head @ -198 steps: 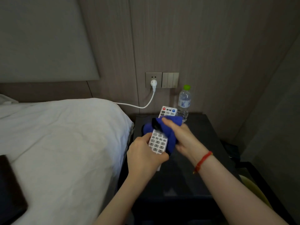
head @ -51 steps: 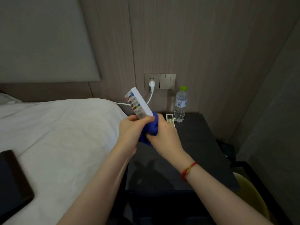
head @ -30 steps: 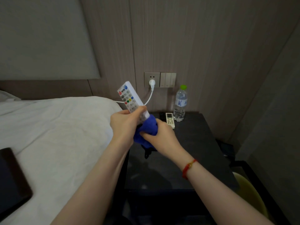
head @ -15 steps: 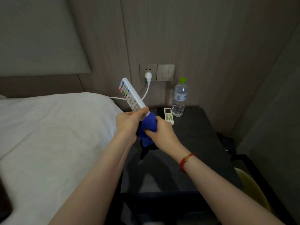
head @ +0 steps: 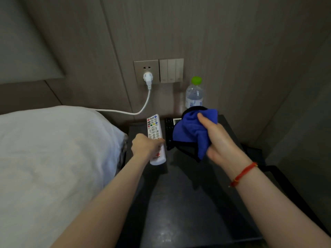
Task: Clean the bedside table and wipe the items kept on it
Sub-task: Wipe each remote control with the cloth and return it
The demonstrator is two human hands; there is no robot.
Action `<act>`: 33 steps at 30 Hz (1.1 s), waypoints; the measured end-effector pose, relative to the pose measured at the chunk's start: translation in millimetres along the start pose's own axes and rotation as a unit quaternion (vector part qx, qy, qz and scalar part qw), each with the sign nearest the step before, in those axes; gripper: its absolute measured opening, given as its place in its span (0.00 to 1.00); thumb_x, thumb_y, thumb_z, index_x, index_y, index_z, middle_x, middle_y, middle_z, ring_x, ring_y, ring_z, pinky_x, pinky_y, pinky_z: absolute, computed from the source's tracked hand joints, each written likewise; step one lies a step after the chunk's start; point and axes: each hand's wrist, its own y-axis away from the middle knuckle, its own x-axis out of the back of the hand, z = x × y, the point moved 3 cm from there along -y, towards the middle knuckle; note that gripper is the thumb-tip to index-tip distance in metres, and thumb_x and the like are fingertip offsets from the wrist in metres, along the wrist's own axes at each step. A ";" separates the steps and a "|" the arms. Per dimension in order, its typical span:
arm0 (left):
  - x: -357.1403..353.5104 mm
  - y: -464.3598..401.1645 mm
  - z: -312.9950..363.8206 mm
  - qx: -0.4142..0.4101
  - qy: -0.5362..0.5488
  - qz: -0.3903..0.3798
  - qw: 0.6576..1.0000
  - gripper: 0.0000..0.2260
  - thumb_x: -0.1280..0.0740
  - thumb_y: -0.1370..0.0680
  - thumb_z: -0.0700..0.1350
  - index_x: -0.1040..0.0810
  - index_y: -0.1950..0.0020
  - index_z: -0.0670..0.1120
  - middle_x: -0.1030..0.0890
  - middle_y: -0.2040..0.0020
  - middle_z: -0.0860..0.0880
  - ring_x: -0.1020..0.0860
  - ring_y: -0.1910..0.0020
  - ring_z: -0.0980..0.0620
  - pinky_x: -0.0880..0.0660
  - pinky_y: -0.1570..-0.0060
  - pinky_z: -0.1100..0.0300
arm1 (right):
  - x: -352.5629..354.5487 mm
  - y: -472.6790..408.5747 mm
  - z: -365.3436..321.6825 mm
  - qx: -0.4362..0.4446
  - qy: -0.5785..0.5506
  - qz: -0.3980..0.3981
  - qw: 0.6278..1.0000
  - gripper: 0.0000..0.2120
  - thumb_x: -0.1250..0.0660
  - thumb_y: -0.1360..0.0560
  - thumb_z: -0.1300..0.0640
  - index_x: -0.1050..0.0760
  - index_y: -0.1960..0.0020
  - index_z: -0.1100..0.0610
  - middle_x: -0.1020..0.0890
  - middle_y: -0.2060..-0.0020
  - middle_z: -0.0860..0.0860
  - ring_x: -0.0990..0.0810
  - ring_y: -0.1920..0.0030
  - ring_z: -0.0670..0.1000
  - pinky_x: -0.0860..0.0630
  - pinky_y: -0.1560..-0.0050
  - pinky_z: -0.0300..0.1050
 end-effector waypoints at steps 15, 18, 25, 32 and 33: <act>-61.4 -72.7 9.6 0.005 -0.053 0.040 0.998 0.23 0.26 0.31 0.50 0.27 0.43 0.39 0.22 0.43 0.39 0.22 0.44 0.40 0.27 0.56 0.52 | 31.6 -34.1 -5.7 0.010 -0.040 -0.037 0.998 0.13 0.39 0.23 0.57 0.25 0.42 0.61 0.19 0.46 0.60 0.20 0.45 0.57 0.26 0.40 0.53; -67.3 -75.7 6.8 0.015 -0.052 0.037 0.998 0.24 0.26 0.31 0.50 0.27 0.42 0.39 0.23 0.42 0.39 0.23 0.43 0.39 0.24 0.51 0.50 | 32.8 -35.3 -5.0 0.017 -0.025 -0.044 0.999 0.11 0.39 0.23 0.57 0.24 0.45 0.60 0.18 0.48 0.59 0.19 0.46 0.55 0.26 0.40 0.52; -76.1 -74.1 4.9 0.026 -0.063 0.013 0.998 0.27 0.27 0.31 0.54 0.28 0.39 0.39 0.24 0.41 0.39 0.26 0.40 0.40 0.25 0.44 0.45 | 32.8 -39.2 3.4 0.016 -0.026 -0.055 0.998 0.09 0.38 0.24 0.56 0.23 0.48 0.59 0.16 0.53 0.56 0.17 0.50 0.53 0.23 0.45 0.47; -57.8 -62.9 10.2 0.007 -0.015 0.021 1.000 0.19 0.34 0.24 0.51 0.25 0.41 0.38 0.23 0.42 0.38 0.24 0.43 0.40 0.24 0.46 0.47 | 26.8 -37.2 15.4 -0.004 -0.005 -0.056 0.998 0.14 0.35 0.25 0.55 0.24 0.42 0.60 0.17 0.49 0.57 0.17 0.50 0.52 0.21 0.49 0.45; -51.1 -58.4 12.3 0.000 0.009 0.032 0.999 0.15 0.36 0.24 0.49 0.23 0.45 0.37 0.21 0.44 0.38 0.22 0.45 0.40 0.23 0.48 0.50 | 24.9 -35.3 16.4 -0.002 0.000 -0.056 0.998 0.14 0.35 0.25 0.55 0.24 0.42 0.60 0.17 0.50 0.57 0.17 0.50 0.52 0.21 0.50 0.44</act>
